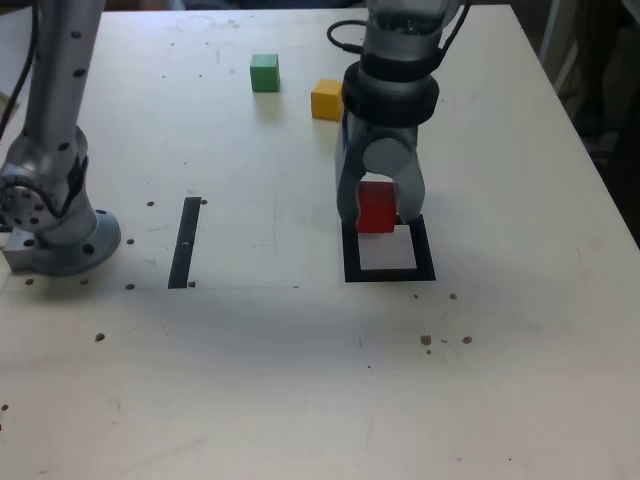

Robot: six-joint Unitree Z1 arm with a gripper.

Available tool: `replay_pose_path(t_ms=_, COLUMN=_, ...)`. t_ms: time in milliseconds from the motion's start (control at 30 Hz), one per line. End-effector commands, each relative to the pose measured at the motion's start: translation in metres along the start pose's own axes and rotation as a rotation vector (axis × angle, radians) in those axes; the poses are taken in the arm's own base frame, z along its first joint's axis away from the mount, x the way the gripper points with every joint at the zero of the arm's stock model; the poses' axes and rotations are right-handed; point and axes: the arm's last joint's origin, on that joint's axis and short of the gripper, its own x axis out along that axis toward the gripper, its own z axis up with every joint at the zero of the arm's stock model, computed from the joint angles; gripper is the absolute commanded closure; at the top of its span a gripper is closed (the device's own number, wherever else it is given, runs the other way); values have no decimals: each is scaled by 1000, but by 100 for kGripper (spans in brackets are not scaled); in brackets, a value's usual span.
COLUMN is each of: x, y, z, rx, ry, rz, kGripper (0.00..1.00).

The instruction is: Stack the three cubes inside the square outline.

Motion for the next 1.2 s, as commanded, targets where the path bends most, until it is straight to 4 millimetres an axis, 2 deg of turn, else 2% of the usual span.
replay_pose_path(t_ms=0, x=1, y=-2, z=-3, rx=3, ry=-19, rz=-7, kGripper=70)
replay_pose_path(t_ms=367, x=4, y=-16, z=-15, rx=34, ry=-60, rz=-35, kGripper=70)
replay_pose_path(t_ms=567, x=13, y=-23, z=-6, rx=36, ry=-73, rz=-37, kGripper=70)
replay_pose_path(t_ms=900, x=24, y=-22, z=3, rx=31, ry=-58, rz=-15, kGripper=70)
replay_pose_path(t_ms=1033, x=23, y=-22, z=3, rx=28, ry=-56, rz=-10, kGripper=64)
replay_pose_path(t_ms=1167, x=23, y=-21, z=3, rx=28, ry=-51, rz=-8, kGripper=46)
